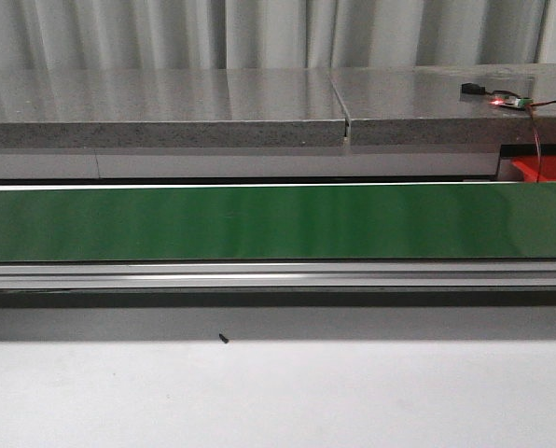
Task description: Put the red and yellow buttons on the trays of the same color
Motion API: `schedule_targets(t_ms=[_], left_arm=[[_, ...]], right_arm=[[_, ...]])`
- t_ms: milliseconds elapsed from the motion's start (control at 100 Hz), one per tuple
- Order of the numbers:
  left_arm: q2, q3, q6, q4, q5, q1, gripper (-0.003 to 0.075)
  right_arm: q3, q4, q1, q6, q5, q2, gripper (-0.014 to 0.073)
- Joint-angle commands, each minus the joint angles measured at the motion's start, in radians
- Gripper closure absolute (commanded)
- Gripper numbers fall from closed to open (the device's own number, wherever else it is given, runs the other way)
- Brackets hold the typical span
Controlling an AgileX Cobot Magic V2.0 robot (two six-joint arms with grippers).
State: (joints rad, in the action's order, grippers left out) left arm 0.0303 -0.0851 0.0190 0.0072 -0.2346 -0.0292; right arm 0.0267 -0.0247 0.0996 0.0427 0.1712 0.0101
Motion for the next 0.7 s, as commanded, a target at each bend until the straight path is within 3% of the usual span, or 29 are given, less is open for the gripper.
schedule_targets(t_ms=[0, 530, 600, 690], left_arm=[[0.075, -0.087, 0.006, 0.003, 0.046, 0.002, 0.0739], [0.544, -0.372, 0.006, 0.003, -0.016, -0.002, 0.0723], [0.585, -0.391, 0.006, 0.003, -0.023, -0.002, 0.0643], [0.618, -0.408, 0.006, -0.001, -0.02, -0.002, 0.044]], right_arm=[[-0.013, -0.001, 0.0, -0.005, -0.082, 0.021, 0.0661], [-0.013, -0.001, 0.0, -0.005, -0.082, 0.021, 0.0661], [-0.013, -0.001, 0.0, -0.005, -0.082, 0.021, 0.0661], [-0.013, -0.001, 0.0, -0.005, -0.082, 0.021, 0.0661]])
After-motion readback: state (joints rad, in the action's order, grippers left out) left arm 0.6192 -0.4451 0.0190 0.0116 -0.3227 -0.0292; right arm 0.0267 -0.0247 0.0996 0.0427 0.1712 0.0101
